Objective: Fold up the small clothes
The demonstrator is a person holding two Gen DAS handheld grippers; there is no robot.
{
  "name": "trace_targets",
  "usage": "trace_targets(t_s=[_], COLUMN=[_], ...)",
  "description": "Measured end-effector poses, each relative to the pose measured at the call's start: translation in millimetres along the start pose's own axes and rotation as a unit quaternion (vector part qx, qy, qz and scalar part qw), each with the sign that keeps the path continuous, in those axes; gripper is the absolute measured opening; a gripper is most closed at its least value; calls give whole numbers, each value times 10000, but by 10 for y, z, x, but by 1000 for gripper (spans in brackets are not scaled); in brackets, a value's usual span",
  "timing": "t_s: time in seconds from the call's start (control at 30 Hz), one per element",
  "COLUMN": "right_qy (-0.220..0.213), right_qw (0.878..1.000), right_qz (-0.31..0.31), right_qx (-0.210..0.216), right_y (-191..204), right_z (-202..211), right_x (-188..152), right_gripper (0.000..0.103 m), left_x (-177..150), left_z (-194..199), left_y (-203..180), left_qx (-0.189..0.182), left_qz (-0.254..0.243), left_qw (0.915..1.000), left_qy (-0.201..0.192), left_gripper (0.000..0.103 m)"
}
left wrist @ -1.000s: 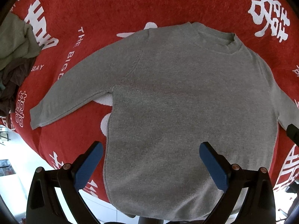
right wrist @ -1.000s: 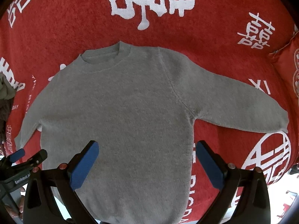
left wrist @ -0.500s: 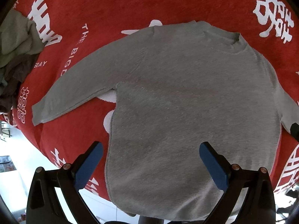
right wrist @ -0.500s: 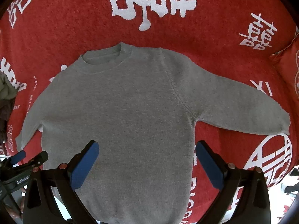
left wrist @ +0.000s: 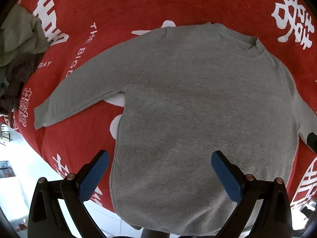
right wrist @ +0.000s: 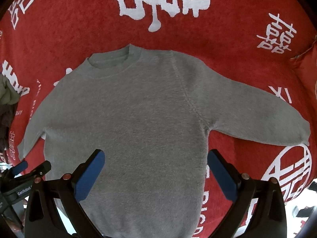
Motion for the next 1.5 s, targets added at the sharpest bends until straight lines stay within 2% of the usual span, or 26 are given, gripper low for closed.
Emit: trace_targets(t_s=[0.13,0.43,0.9,1.1,1.5], right_qy=[-37,-41,-180,-360,-305], right_qw=[9998,9999,9997,9987,9988], right_qz=[33,78,-118,-220,-56], right_qx=[217,55,-88,-292,-373], right_y=[49,185,359,432,720], right_z=[-13,-31,81,149,130], right_x=[18,18,-96,-70,14], right_gripper=[103,103,103,103,103], left_x=[-13,-24,83,133,159], left_z=[-31,-100,-103,-117,-201], left_y=[41,168,339,434,586], left_qx=[-58,-185,-393,-471,-687], left_qz=[69,44,-361,-374,-184], left_qw=[10000,9998,9986,9982,9974], left_qy=[0,53,25,53,132], left_gripper=[103,103,103,103,103])
Point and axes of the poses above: each gripper's, at about its wrist camera, not at the fingertips, and z roughly against the way its jaws point, y to its left, x to its top, the point moved 8 cm from there along -z, roughly the way its jaws point, and after that the axes turned 12 degrees about y, right-handed, at the moved point
